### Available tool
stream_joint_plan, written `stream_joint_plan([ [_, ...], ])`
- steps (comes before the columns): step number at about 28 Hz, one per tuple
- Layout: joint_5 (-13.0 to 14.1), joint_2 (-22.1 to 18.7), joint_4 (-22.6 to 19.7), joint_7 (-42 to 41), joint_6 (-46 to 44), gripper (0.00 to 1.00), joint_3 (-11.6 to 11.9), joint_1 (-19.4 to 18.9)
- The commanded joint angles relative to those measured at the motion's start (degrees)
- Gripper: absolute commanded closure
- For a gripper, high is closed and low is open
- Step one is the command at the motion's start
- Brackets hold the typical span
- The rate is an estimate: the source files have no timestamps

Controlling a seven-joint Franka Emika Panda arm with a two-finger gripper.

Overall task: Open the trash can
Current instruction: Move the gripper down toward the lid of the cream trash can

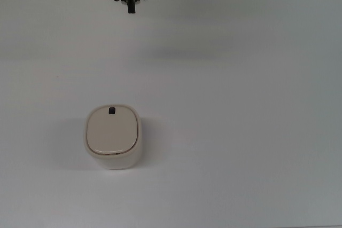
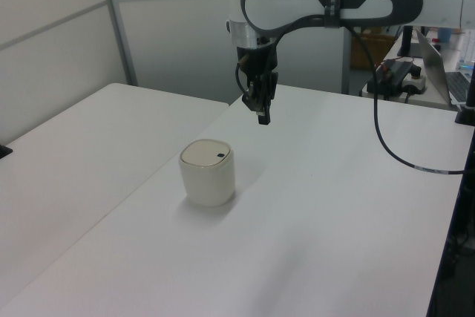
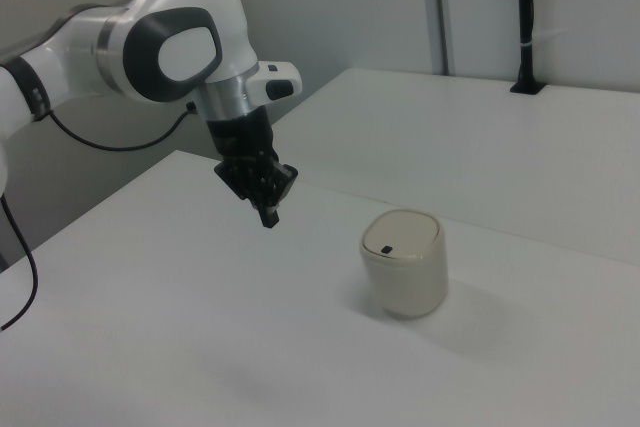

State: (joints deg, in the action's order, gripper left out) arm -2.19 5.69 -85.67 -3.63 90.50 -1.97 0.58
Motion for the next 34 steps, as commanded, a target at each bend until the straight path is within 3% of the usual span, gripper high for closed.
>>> stream_joint_plan([
  [1, 1.13, 2.56, 0.16, -1.56, 7.21, 1.00, 0.56, -0.05],
  [34, 0.43, 16.54, 0.25, -1.56, 34.22, 1.00, 0.73, 5.58],
])
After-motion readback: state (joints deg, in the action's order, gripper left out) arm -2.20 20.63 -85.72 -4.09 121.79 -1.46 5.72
